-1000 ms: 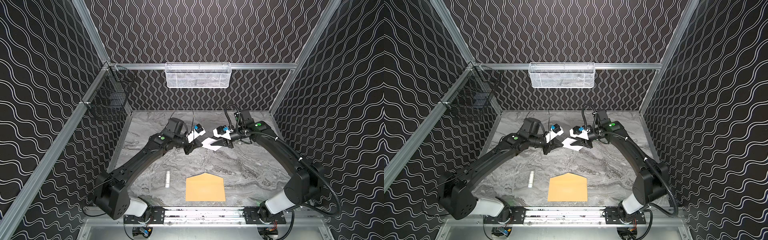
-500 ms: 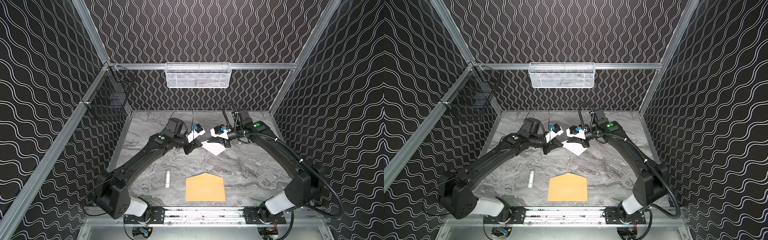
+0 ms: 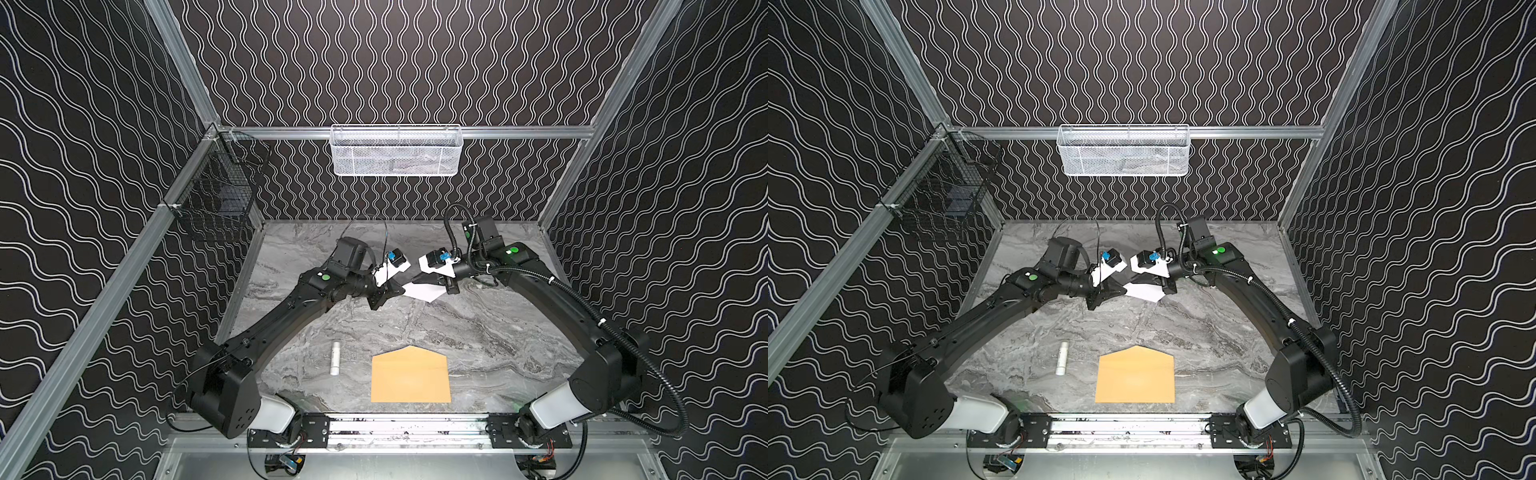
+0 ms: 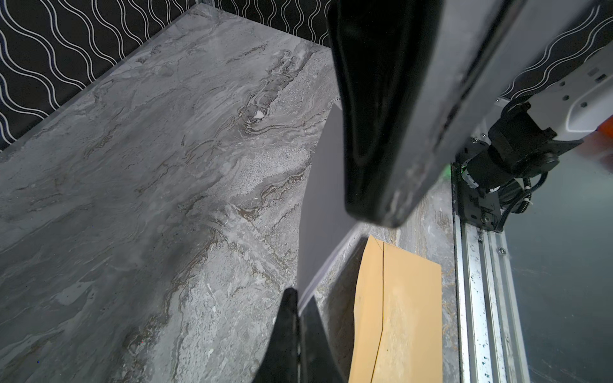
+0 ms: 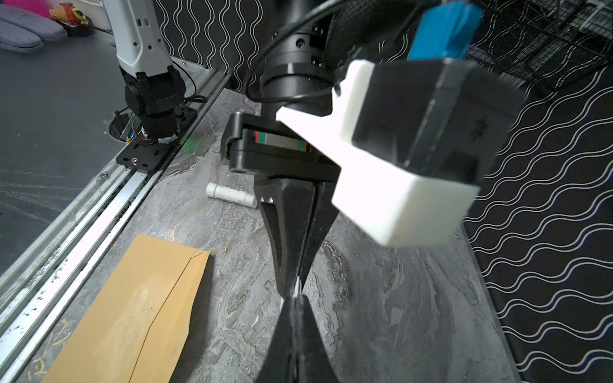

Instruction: Place the letter into the envelope and seal it

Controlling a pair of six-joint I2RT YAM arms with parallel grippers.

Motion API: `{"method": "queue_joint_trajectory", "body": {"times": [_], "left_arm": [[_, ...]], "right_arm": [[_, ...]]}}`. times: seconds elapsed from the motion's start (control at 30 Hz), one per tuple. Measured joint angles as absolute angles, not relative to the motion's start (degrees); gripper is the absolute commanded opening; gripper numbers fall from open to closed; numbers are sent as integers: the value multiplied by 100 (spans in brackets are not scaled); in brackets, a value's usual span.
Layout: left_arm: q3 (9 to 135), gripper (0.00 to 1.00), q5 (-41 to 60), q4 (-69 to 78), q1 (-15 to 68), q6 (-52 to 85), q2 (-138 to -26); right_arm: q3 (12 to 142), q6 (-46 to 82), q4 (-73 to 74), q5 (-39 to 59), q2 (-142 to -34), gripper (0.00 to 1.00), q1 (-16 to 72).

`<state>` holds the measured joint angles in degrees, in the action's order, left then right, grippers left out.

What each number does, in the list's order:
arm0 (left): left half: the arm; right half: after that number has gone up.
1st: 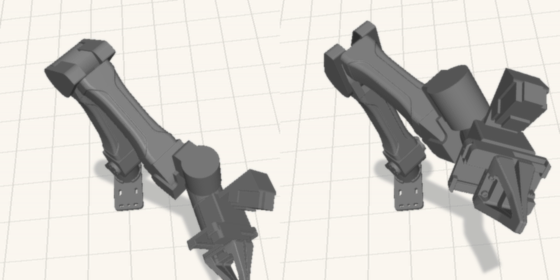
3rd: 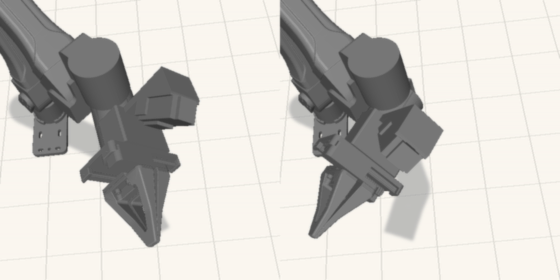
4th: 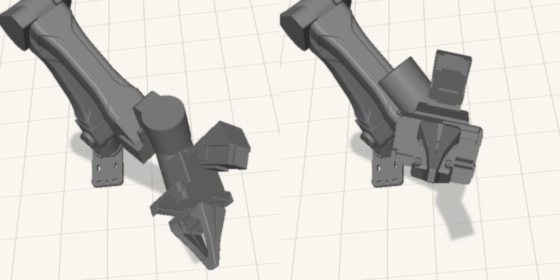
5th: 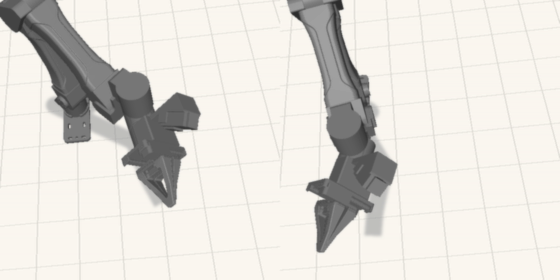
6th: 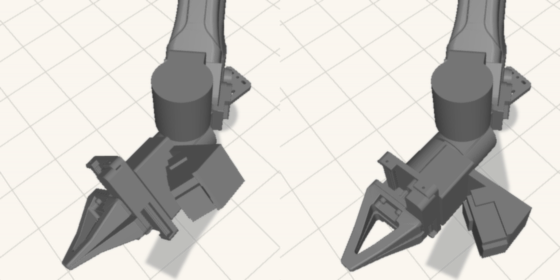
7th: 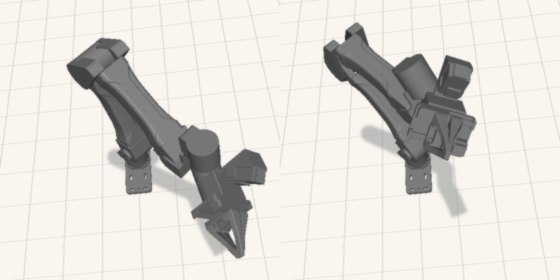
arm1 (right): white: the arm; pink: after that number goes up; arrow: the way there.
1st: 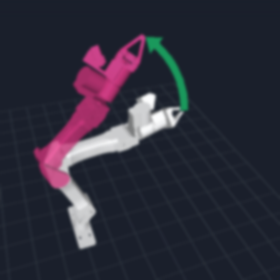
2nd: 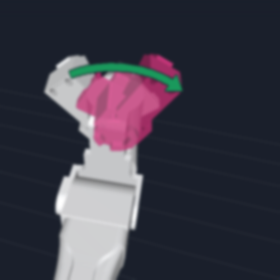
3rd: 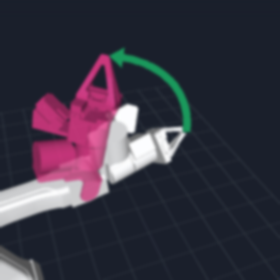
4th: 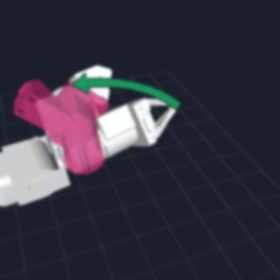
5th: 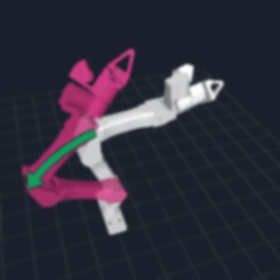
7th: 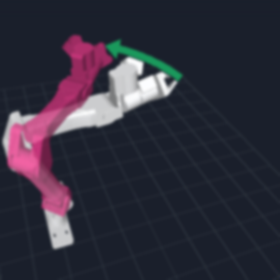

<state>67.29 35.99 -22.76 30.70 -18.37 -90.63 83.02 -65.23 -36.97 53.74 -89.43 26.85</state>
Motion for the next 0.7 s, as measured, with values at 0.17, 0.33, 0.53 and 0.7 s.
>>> {"method": "queue_joint_trajectory", "body": {"times": [0.17, 0.33, 0.53, 0.7], "left_arm": [[6731, 0, 3594, -2279, 3070, -1837, -9065], [6711, 0, 3566, -2263, 3070, -1833, -9048], [6589, 0, 3514, -2110, 3006, -1789, -8886], [6510, 0, 3514, -1933, 2936, -1671, -8831]], "right_arm": [[8315, -6541, -3699, 5330, -8947, 0, 2687], [8313, -6543, -3699, 5253, -8943, 20, 2687], [8147, -6541, -3697, 5111, -8864, 19, 2574], [8053, -6545, -3732, 5057, -8820, 7, 2388]]}}
